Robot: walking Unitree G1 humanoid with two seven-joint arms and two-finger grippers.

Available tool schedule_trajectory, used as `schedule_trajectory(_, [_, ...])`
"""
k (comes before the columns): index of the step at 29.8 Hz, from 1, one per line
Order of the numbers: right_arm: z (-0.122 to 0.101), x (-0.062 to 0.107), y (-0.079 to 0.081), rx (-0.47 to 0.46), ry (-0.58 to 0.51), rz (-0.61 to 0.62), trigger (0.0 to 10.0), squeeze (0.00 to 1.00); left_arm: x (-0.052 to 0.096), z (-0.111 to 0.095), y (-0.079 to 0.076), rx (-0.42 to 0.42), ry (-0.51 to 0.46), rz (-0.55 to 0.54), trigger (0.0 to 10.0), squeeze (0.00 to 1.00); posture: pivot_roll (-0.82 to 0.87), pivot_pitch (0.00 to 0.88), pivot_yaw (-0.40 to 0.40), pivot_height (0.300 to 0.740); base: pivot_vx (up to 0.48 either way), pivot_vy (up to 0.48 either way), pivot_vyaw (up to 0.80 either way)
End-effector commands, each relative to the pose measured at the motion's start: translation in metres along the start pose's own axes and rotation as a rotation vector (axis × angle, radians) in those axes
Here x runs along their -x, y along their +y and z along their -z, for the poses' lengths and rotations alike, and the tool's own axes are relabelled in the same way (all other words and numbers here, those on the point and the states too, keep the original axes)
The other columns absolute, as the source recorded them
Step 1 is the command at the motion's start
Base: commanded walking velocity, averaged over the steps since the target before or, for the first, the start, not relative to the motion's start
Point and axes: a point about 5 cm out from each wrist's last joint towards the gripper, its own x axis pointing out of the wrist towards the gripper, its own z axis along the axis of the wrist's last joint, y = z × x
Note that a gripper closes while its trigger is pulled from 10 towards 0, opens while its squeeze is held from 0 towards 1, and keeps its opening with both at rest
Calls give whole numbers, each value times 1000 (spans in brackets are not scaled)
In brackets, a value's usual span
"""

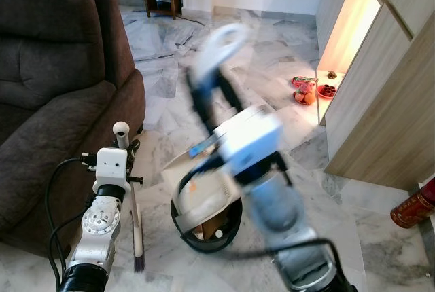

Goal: Sweep floor

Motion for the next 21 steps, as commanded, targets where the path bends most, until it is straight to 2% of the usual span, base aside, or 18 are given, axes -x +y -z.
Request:
schedule_trajectory(1, [-15,-3,4,30,-97,-12,10000,0,-3,-9,1,-4,-51,2,10000,0,-18,70,-6,740,0,0,0])
schedule_trajectory(8, [-20,-4,12,48,-127,-48,10000,0,-2,-9,0,-7,-53,7,10000,0,-17,74,-9,740,0,0,0])
schedule_trajectory(21, [-21,-3,13,145,-155,-59,10000,0,-3,-9,-1,-6,-55,9,10000,0,-19,81,-11,740,0,0,0])
